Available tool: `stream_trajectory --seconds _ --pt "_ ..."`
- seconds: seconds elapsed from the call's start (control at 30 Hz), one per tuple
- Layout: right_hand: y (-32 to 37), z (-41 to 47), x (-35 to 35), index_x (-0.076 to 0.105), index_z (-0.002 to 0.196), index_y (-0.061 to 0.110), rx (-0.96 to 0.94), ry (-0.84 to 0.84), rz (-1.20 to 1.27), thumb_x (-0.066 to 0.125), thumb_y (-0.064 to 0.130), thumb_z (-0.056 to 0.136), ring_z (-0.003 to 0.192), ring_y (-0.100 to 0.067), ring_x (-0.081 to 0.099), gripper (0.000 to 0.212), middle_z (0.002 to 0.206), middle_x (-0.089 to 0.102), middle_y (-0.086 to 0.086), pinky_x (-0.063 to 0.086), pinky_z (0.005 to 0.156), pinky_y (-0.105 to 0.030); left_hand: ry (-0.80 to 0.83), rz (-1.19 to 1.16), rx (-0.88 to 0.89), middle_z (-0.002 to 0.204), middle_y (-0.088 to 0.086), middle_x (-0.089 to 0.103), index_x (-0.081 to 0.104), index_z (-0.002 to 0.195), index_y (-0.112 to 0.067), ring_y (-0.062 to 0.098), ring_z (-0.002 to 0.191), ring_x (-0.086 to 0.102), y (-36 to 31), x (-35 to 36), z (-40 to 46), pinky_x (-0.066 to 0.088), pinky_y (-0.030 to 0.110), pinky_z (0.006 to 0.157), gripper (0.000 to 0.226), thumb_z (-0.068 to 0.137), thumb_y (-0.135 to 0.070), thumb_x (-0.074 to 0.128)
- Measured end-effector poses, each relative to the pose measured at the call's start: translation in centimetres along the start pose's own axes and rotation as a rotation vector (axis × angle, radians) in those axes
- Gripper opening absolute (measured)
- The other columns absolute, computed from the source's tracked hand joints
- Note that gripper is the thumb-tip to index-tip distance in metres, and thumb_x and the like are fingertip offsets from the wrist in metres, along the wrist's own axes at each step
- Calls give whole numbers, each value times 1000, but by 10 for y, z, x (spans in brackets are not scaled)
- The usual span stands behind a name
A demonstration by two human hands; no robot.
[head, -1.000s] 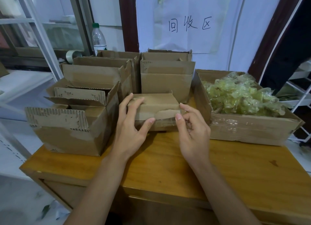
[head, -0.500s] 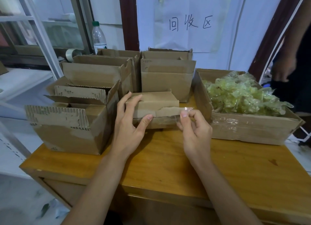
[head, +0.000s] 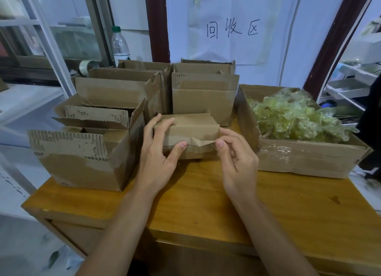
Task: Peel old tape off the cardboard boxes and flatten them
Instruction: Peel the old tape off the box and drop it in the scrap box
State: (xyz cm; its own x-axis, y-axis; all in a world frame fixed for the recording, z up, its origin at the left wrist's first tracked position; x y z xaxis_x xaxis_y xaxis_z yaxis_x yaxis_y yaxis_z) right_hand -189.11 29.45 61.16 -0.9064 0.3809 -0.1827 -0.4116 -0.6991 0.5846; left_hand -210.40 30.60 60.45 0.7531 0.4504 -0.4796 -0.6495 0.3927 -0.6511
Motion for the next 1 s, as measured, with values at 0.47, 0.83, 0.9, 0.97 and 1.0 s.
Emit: stream_trajectory --seconds 0.47,0.83,0.9,0.97,1.0 --pt "-8 -1 4 65 126 13 82 38 7 47 7 110 104 -14 68 25 114 68 3 62 83 -47 7 2 -8 163 -9 22 44 148 -38 0 139 22 1 1 0 25 11 98 55 99 -44 67" --pt "-18 -3 0 64 113 15 277 -21 213 40 5 110 113 -9 67 26 120 65 11 64 88 -37 5 6 -2 164 -8 23 45 148 -36 4 141 23 0 0 1 26 13 99 54 99 -43 66" --pt "-22 -5 1 65 114 12 302 -23 240 40 7 110 117 -11 66 26 121 66 9 64 89 -40 5 -2 -5 164 -8 23 45 149 -36 7 143 24 0 -1 0 28 17 100 54 99 -44 65" --pt "-25 -5 2 67 116 10 310 -14 248 42 9 110 103 -11 69 26 107 68 14 64 90 -43 -1 -4 -18 164 -8 22 44 150 -38 9 144 25 1 -2 0 31 24 102 56 98 -45 65" --pt "-25 -4 1 68 117 11 309 -11 240 44 11 110 88 -13 69 25 94 66 15 64 89 -44 -6 -3 -25 164 -9 22 43 151 -39 9 144 24 2 -3 0 32 27 104 58 98 -46 65"
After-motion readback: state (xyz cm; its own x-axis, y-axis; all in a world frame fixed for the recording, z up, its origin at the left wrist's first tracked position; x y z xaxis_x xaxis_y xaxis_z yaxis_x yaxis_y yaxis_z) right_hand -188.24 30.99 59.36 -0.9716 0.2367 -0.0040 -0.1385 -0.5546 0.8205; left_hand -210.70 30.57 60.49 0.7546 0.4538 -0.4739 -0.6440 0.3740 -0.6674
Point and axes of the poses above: each hand's wrist, its own z-axis towards the middle knuckle, its own x-axis out of the palm, y = z × x, the point moved 8 cm from there along z, towards the middle knuckle
